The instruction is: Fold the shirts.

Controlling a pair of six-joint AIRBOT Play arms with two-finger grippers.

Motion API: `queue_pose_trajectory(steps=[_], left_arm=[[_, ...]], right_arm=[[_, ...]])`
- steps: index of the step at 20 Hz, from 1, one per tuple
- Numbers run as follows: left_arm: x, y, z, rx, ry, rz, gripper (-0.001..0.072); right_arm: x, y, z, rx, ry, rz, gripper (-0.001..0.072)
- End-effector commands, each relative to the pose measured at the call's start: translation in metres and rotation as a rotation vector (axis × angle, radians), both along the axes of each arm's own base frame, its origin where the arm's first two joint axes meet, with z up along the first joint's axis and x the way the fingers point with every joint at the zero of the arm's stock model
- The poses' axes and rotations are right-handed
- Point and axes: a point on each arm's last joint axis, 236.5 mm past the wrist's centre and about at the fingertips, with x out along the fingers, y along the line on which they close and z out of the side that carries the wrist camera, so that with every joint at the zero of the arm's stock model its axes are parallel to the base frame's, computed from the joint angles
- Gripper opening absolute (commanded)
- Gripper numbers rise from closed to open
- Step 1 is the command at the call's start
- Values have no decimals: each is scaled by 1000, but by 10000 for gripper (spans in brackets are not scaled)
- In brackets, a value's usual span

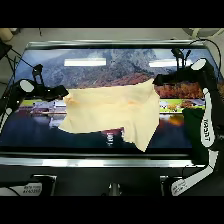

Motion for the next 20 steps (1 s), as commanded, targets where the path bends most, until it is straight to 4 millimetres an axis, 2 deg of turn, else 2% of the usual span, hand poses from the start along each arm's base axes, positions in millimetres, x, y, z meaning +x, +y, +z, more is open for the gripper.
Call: queue_pose_trajectory(steps=[1,2,3,4,6,7,9,14,15,19,20], left_arm=[[-59,43,-10,30,266,-37,481],[-76,52,-17,8,331,-20,481],[-94,55,-27,-26,398,-9,486],[-111,49,-38,-63,443,-51,538],[-145,34,-62,-127,521,-112,544],[-153,28,-72,-150,534,-115,528],[-157,15,-85,-198,519,-113,519],[-157,14,-91,-191,501,-133,516],[-155,15,-91,-188,493,-128,475],[-150,14,-93,-177,475,-120,236],[-150,12,-93,-176,476,-128,236]], right_arm=[[-53,-44,-4,-167,147,108,586],[-80,-62,-15,-219,260,123,482],[-109,-72,-27,-239,374,156,473],[-130,-72,-38,-222,451,191,473],[-155,-60,-57,-176,528,204,473],[-162,-52,-65,-160,537,209,473],[-171,-42,-76,-155,538,218,473],[-183,-40,-86,-152,558,216,473],[-183,-40,-88,-152,556,212,473],[-184,-40,-90,-152,560,211,473],[-183,-40,-90,-152,557,210,474]])
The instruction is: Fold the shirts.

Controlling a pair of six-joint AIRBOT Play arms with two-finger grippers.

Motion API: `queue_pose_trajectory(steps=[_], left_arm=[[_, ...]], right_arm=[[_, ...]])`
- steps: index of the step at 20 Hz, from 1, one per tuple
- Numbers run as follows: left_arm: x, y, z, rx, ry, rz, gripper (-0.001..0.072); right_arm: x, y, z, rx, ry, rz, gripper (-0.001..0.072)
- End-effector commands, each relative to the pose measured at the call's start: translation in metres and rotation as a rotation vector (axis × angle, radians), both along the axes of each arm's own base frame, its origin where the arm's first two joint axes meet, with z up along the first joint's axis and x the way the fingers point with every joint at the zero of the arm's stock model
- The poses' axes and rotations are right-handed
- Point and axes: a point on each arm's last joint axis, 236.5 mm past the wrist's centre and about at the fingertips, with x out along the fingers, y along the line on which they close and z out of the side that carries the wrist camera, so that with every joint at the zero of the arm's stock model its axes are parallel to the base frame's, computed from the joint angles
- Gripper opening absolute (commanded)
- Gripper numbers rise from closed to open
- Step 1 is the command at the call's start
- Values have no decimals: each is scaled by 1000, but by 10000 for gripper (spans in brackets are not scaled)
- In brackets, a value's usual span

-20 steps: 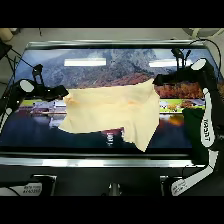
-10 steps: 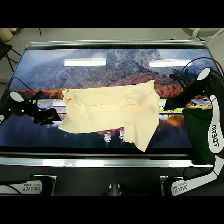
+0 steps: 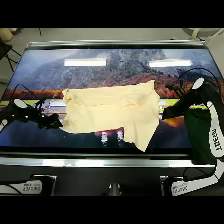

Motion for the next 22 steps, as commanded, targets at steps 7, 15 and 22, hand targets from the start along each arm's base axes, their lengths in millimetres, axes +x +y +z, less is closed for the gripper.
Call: queue_pose_trajectory(steps=[7,15,22], left_arm=[[3,-8,0,4,-21,-28,26],[3,-8,17,6,-62,-47,26],[64,-3,97,42,-379,15,21]], right_arm=[[6,13,-2,54,-26,-20,502],[17,33,-41,122,-69,-163,490],[61,20,26,85,-320,-18,18]])
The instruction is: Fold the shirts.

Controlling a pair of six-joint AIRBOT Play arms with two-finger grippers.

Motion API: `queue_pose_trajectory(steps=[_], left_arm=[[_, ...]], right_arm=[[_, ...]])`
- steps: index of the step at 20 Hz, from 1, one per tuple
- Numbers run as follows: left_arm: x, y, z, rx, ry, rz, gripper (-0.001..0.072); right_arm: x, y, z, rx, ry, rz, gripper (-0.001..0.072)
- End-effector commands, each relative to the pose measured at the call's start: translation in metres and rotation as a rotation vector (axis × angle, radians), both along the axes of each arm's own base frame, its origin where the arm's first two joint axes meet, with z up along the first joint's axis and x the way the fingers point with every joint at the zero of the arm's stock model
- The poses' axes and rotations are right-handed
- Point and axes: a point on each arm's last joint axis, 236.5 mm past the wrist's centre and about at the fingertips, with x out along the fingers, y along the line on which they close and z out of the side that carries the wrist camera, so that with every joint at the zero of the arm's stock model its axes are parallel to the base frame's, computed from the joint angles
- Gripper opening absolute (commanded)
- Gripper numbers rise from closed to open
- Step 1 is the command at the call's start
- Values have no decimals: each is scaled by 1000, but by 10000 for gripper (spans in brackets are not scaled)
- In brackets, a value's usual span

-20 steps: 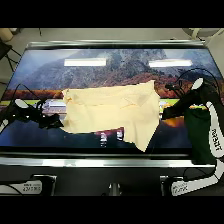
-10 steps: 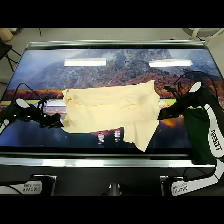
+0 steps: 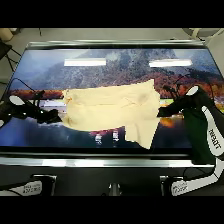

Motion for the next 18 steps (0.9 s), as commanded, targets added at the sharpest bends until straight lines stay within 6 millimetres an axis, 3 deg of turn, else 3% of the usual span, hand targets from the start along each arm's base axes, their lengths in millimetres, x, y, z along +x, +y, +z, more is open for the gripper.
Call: queue_pose_trajectory(steps=[1,2,3,4,5,6,7,8,9,10,12,15,18], left_arm=[[53,13,95,63,-337,51,20],[70,18,163,99,-530,76,21],[76,23,243,123,-735,124,21],[67,27,324,147,-932,177,21],[43,32,410,181,-1149,232,21],[9,37,480,219,-1337,278,22],[-29,38,534,239,-1489,324,22],[-67,35,573,219,-1604,368,22],[-94,31,591,211,-1669,377,22],[-117,25,598,213,-1699,369,22],[-138,19,598,218,-1708,352,22],[-146,19,597,243,-1710,349,22],[-140,25,591,284,-1683,350,22]], right_arm=[[36,-17,92,-102,-265,105,18],[48,-27,148,-176,-401,110,18],[53,-35,216,-252,-566,100,18],[47,-42,300,-345,-765,77,19],[27,-48,386,-438,-977,38,19],[-4,-50,462,-520,-1175,-11,19],[-43,-49,526,-584,-1357,-61,19],[-87,-46,576,-641,-1510,-109,18],[-123,-42,603,-670,-1601,-137,18],[-151,-36,617,-677,-1651,-149,18],[-178,-30,620,-676,-1667,-150,18],[-183,-29,610,-672,-1625,-137,18],[-182,-29,603,-671,-1597,-127,18]])
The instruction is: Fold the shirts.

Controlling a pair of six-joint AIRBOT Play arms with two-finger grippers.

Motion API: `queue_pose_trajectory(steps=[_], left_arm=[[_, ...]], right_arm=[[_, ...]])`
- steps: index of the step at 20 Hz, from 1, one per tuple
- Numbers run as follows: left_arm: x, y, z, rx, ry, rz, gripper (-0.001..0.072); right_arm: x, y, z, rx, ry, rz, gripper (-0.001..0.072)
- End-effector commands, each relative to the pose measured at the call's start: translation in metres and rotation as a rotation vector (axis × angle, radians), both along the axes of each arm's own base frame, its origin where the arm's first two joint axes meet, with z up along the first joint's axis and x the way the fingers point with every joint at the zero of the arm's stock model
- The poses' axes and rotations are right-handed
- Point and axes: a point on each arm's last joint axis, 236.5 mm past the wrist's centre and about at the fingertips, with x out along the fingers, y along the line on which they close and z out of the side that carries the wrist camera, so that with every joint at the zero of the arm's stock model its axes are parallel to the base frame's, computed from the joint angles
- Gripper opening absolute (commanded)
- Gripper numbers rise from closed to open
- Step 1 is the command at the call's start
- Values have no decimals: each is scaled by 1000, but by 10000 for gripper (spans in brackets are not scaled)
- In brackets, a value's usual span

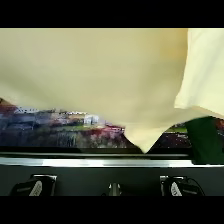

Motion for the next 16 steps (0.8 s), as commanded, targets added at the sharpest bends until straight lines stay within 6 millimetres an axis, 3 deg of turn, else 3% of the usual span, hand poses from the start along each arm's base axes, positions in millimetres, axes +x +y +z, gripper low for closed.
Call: queue_pose_trajectory(steps=[1,3,5,6,9,12,14,16], left_arm=[[1,7,-10,32,43,42,22],[25,17,-41,71,177,72,22],[62,26,-88,122,350,78,22],[85,30,-120,159,457,69,21],[158,49,-254,141,816,41,21],[213,60,-375,90,1074,8,22],[242,66,-441,62,1198,-5,23],[261,68,-493,32,1291,-22,23]], right_arm=[[-7,-2,-4,-5,17,-15,18],[10,-11,-28,12,119,-38,18],[42,-20,-83,94,345,-51,18],[60,-23,-119,115,490,-48,18],[119,-27,-258,201,998,-31,17],[189,-2,-386,210,1286,19,17],[237,15,-445,246,1306,16,18],[281,21,-487,320,1251,-18,18]])
